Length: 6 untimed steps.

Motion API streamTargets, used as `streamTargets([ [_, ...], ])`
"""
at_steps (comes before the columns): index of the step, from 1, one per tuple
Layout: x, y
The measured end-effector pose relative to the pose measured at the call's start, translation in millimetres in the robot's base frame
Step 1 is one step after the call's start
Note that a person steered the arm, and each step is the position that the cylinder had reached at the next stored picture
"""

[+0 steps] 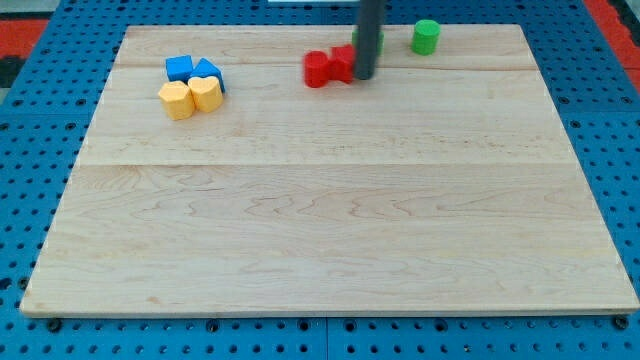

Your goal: Slide the red star towards the top center

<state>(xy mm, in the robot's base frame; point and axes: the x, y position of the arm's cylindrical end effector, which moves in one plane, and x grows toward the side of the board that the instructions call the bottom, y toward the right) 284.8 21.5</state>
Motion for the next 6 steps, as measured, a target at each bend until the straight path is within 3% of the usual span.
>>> streamTargets([
  [1, -6, -61],
  [2, -6, -70],
  [3, 26, -52],
  [4, 8, -30],
  [6, -41, -46],
])
